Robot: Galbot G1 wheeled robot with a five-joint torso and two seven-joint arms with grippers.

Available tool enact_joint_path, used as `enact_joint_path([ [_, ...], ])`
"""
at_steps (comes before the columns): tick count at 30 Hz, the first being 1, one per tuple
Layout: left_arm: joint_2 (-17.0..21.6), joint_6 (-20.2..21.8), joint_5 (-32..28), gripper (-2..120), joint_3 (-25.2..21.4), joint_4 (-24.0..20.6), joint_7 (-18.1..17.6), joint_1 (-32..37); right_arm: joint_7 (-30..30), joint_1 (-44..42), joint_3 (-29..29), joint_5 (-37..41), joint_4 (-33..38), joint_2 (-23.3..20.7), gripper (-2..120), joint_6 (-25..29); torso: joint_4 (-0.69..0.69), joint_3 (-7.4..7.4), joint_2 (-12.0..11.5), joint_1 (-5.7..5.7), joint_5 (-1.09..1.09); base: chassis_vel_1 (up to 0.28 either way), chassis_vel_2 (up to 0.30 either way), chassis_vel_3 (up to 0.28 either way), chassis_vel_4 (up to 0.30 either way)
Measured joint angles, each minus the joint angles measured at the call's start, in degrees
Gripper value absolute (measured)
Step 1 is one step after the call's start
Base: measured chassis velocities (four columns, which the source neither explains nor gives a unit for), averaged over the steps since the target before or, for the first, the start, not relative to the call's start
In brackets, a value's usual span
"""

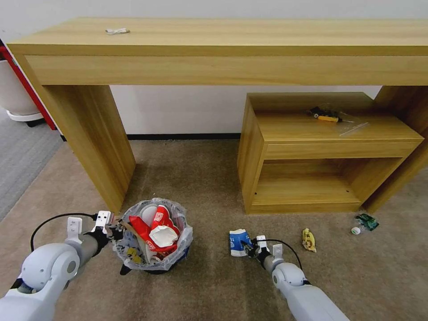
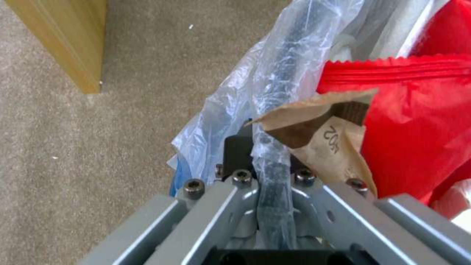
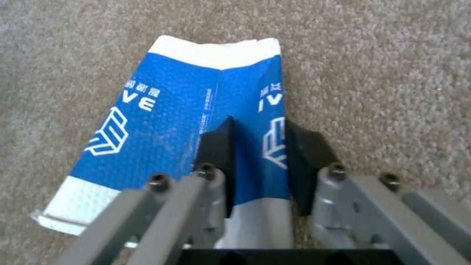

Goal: Pick up the trash bin and place the garbage on the floor into it.

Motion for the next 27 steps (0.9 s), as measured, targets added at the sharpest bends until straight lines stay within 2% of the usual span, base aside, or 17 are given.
enact_joint_path([
  [2, 0.04, 0.0, 0.01, 0, 0.0, -0.04, 0.0, 0.0, 0.34, -0.46, 0.18, -0.01, 0.54, 0.1, 10, 0.19, 0.0, 0.0, 0.0, 0.0, 0.0, 0.0, 0.0, 0.0, 0.0],
  [3, 0.04, 0.0, 0.01, 0, 0.0, -0.04, 0.0, 0.0, 0.34, -0.46, 0.18, -0.01, 0.54, 0.1, 10, 0.19, 0.0, 0.0, 0.0, 0.0, 0.0, 0.0, 0.0, 0.0, 0.0],
  [5, 0.06, 0.0, 0.02, 0, 0.02, -0.07, 0.0, -0.09, 0.91, -0.85, 0.36, -0.06, 1.0, 0.35, 2, 0.61, 0.0, 0.0, 0.0, 0.0, 0.01, 0.0, 0.0, 0.0, 0.0],
  [10, -0.11, 0.0, -0.07, 0, 0.27, -0.48, -0.3, -0.11, 1.62, -1.82, 1.11, -0.8, 3.09, 0.54, 0, 1.47, 0.01, 0.01, 0.0, 0.0, 0.03, 0.0, 0.0, 0.0, 0.0],
  [14, -0.53, 0.0, -0.91, 0, 0.57, -0.69, -1.22, -0.1, 1.92, -3.1, 2.34, -0.95, 7.73, -0.25, 0, 1.41, 0.01, 0.01, -0.01, 0.0, 0.02, 0.0, 0.0, 0.0, 0.0],
  [16, -0.68, 0.0, -1.04, 0, 0.57, -0.89, -1.33, -0.1, 2.01, -4.58, 4.3, -1.22, 14.26, -1.75, 0, 1.24, 0.01, 0.01, 0.0, 0.0, 0.03, 0.0, 0.0, 0.0, 0.0],
  [19, -0.75, 0.0, -1.04, 0, 0.56, -0.96, -1.34, -0.1, 2.01, -5.27, 5.32, -1.36, 17.43, -2.6, 0, 1.06, 0.01, 0.01, 0.0, 0.0, 0.02, 0.0, 0.0, 0.0, 0.0],
  [22, -1.12, 0.0, -0.92, 0, 0.57, -1.0, -1.36, -0.1, 1.79, -7.01, 7.99, -1.45, 24.72, -5.44, 0, 0.68, 0.01, 0.01, -0.01, 0.0, 0.02, 0.0, 0.0, 0.0, 0.0],
  [23, -1.12, 0.0, -0.92, 0, 0.57, -1.0, -1.36, -0.1, 1.79, -7.01, 7.99, -1.45, 24.72, -5.44, 0, 0.68, 0.01, 0.01, -0.01, 0.0, 0.02, 0.0, 0.0, 0.0, 0.0],
  [25, -1.51, 0.0, -0.48, 0, 1.18, -1.0, -1.45, -0.16, 0.5, -8.3, 10.47, -1.46, 31.33, -7.72, 0, 0.0, -0.02, 0.01, -0.01, 0.0, 0.03, 0.0, 0.0, 0.0, 0.0],
  [27, -2.0, 0.0, 0.0, 0, 2.7, -0.69, -1.58, -0.6, -3.23, -9.25, 13.05, -1.21, 39.68, -10.64, 0, -1.32, -0.01, 0.0, 0.0, 0.0, 0.01, 0.0, 0.0, 0.0, 0.0],
])
